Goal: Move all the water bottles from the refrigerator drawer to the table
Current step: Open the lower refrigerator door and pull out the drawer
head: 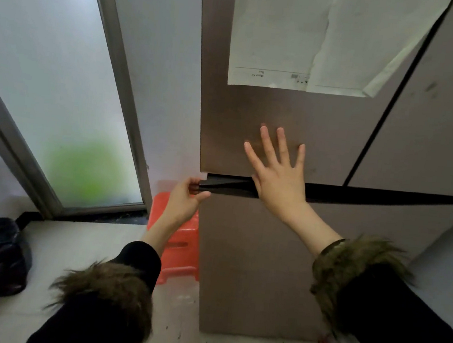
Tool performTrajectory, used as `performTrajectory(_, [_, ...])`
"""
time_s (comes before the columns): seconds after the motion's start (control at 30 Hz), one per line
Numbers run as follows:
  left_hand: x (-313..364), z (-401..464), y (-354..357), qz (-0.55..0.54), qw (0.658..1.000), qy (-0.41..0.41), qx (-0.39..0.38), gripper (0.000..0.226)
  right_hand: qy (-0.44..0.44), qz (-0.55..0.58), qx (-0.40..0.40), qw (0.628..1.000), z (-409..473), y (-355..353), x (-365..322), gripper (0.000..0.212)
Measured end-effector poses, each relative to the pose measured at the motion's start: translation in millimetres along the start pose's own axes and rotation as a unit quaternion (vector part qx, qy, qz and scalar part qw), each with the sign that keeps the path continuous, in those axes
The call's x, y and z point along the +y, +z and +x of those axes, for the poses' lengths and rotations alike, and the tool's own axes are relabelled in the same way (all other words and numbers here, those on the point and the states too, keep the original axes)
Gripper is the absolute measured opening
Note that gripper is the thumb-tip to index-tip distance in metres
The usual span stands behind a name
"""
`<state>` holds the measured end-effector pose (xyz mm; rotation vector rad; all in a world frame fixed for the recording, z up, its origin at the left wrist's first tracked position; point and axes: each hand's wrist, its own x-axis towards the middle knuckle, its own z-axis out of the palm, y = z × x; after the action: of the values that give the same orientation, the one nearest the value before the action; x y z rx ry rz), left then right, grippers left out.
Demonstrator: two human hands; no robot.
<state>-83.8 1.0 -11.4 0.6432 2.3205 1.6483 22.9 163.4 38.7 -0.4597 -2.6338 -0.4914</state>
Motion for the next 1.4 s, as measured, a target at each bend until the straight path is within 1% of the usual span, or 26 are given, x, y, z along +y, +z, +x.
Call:
performTrajectory(0.07, [-3,-19,-3,0.004,1.000,0.013,-0.002,0.023,0.005,0.039,-0.067,0.997,-16,-2,-11,0.063])
performTrajectory(0.17, [-5,-49,-5,0.019,1.000,0.014,-0.004,0.023,0.013,0.121,-0.163,0.979,-54,1,-27,0.055])
performTrajectory(0.2, [-5,-61,-6,0.028,0.999,0.016,-0.005,0.024,0.020,0.152,-0.184,0.971,-68,1,-30,0.054])
performTrajectory(0.27, [-5,-87,-6,0.037,0.999,0.032,-0.002,0.024,0.029,0.195,-0.185,0.963,-90,-5,-31,0.052])
performTrajectory(0.33, [-1,-117,-3,0.041,0.998,0.051,0.006,0.021,0.026,0.212,-0.179,0.960,-108,-15,-25,0.050])
performTrajectory(0.4, [3,-146,2,0.043,0.996,0.072,0.027,0.016,0.020,0.225,-0.190,0.955,-126,-25,-19,0.049])
performTrajectory(0.43, [4,-161,4,0.049,0.994,0.086,0.039,0.017,0.018,0.231,-0.195,0.953,-137,-31,-16,0.048])
performTrajectory(0.5, [9,-189,7,0.066,0.989,0.125,0.048,0.029,0.020,0.241,-0.192,0.951,-161,-42,-12,0.048])
performTrajectory(0.53, [13,-202,8,0.086,0.985,0.145,0.033,0.036,0.023,0.246,-0.187,0.951,-172,-48,-11,0.048])
performTrajectory(0.6, [23,-224,10,0.161,0.971,0.175,-0.026,0.043,0.029,0.256,-0.177,0.950,-195,-60,-6,0.048])
performTrajectory(0.67, [32,-243,13,0.236,0.948,0.200,-0.075,0.041,0.036,0.268,-0.168,0.948,-217,-72,-1,0.047])
performTrajectory(0.73, [39,-262,17,0.261,0.934,0.227,-0.089,0.039,0.042,0.279,-0.169,0.944,-238,-84,6,0.047])
performTrajectory(0.83, [46,-291,22,0.264,0.917,0.282,-0.095,0.033,0.062,0.301,-0.182,0.934,-267,-102,18,0.045])
performTrajectory(0.9, [51,-308,28,0.262,0.902,0.323,-0.113,0.032,0.084,0.305,-0.186,0.930,-288,-114,27,0.043])
performTrajectory(0.97, [56,-327,37,0.256,0.889,0.355,-0.137,0.035,0.112,0.306,-0.184,0.927,-311,-124,35,0.042])
performTrajectory(1.07, [65,-353,54,0.244,0.874,0.377,-0.184,0.031,0.152,0.302,-0.185,0.923,-346,-138,51,0.042])
performTrajectory(1.17, [77,-377,75,0.231,0.851,0.410,-0.235,0.034,0.185,0.290,-0.195,0.918,-377,-150,71,0.044])
performTrajectory(1.23, [82,-391,90,0.233,0.837,0.421,-0.260,0.036,0.209,0.282,-0.203,0.914,-398,-159,84,0.045])
performTrajectory(1.4, [91,-407,136,0.257,0.826,0.406,-0.295,0.046,0.240,0.229,-0.218,0.918,-445,-184,125,0.053])
